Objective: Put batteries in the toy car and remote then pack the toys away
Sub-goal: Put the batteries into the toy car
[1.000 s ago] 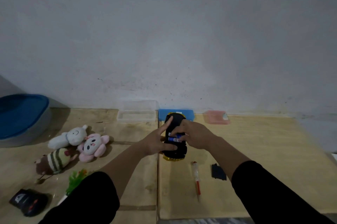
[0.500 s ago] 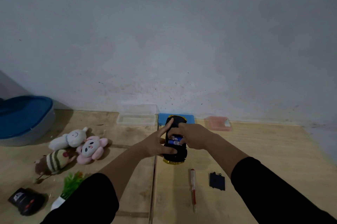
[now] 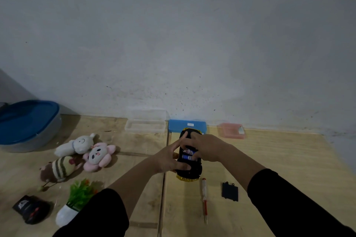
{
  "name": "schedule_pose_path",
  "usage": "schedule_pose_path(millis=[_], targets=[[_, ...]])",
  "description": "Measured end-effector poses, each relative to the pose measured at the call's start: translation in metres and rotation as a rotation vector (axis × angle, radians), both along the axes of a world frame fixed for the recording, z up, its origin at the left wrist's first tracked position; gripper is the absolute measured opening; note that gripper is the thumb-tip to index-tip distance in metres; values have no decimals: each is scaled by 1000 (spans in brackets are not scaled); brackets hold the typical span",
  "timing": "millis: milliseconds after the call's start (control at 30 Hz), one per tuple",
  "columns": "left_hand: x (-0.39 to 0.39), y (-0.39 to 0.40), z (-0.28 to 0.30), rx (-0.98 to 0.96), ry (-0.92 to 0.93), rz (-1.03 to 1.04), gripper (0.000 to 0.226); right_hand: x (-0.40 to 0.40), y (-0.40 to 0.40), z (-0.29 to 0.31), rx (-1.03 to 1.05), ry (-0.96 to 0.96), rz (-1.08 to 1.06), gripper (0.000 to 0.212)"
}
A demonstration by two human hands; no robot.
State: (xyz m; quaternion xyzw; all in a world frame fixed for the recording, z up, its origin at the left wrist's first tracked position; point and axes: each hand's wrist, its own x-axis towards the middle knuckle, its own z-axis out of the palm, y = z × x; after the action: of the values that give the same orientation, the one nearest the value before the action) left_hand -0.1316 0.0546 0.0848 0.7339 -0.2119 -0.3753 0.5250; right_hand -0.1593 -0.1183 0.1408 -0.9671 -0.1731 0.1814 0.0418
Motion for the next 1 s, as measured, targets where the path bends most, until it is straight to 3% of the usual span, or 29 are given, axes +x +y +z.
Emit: schedule_pose_path(millis=[167,267,400,467,533,700,867,1000], targets=[[-1,2,-2,-5,-10,49,108,-8,3,-5,263,-102,-155,21],[4,6,0,-82,-3,96,110,-11,2,-10,588,-228,-387,18],[12,13,4,-150,-62,200,113,-12,9,-8,1039,-55,-825,12],[15,16,4,-161,-93,247,113,-15,14,-7,1118,-2,-901,3],[18,19,3,-156,-116,269,113,-20,20,-4,1222,23,-936,14],[21,20,3,-138,-157,273,117,-27,35,-6,1223,84,-968,15],[22,20,2,-139,-191,243,116,-32,53,-5,1176,144,-1072,33],[19,22,4,-126,-216,219,115,-32,58,0,1299,230,-1158,22]])
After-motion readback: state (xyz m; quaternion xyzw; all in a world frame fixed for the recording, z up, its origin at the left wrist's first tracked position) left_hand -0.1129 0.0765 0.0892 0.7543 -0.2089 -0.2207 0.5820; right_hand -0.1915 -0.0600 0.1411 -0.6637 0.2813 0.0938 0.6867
